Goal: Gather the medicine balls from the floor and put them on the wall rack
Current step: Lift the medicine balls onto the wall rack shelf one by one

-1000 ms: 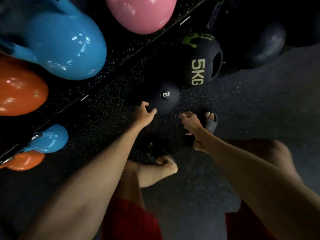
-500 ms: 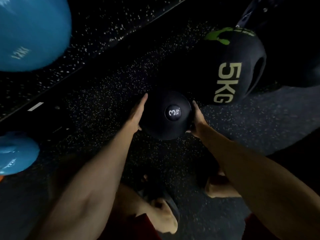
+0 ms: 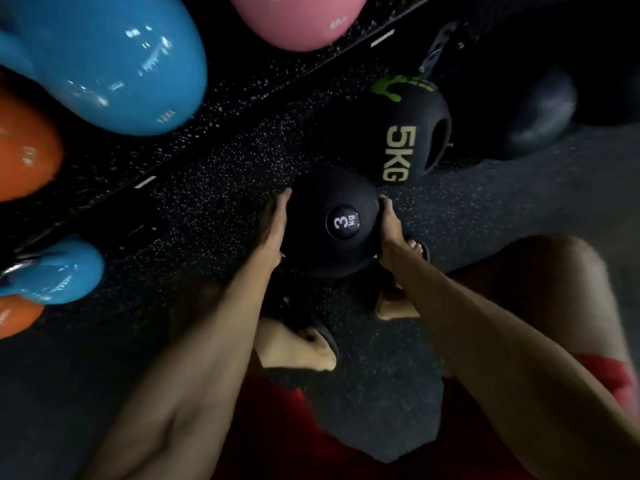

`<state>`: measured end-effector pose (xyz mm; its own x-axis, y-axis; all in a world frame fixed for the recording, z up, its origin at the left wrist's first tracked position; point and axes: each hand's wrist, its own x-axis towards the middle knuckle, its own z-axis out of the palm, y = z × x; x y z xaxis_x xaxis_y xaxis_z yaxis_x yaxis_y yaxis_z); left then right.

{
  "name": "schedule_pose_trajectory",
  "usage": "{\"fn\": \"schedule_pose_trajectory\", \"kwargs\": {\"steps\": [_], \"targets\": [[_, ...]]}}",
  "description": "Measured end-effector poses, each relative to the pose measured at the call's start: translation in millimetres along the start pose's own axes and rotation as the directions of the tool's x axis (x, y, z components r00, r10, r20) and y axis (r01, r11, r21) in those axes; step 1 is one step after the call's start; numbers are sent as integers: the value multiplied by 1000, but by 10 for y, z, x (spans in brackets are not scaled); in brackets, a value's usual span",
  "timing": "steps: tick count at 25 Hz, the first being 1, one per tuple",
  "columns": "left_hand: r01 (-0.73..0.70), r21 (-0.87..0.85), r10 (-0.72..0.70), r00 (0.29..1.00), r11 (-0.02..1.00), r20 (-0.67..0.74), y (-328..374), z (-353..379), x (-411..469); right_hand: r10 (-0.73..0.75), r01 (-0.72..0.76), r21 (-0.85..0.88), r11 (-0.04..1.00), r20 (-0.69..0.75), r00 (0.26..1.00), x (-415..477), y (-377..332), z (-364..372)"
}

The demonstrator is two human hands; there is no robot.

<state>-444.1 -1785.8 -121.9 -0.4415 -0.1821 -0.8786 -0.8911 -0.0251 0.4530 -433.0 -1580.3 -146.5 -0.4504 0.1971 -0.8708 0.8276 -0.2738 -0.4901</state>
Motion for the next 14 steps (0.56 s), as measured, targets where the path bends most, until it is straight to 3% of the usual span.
{"fn": "schedule_pose_trajectory", "kwargs": {"steps": [8,10,14], "targets": [[-153,144,138,984,978,109,895,-457,-2712,-77,68,-97,993,-83,994,-2532,-705,-609],[-258,163,232,959,952,163,1174,-558,-3366,-152,145,-101,984,-67,986,-3476,-1144,-594],[-419,205,373,899,884,228,1567,-683,-4177,-333,329,-143,934,-10,943,-4380,-1605,-726]]}}
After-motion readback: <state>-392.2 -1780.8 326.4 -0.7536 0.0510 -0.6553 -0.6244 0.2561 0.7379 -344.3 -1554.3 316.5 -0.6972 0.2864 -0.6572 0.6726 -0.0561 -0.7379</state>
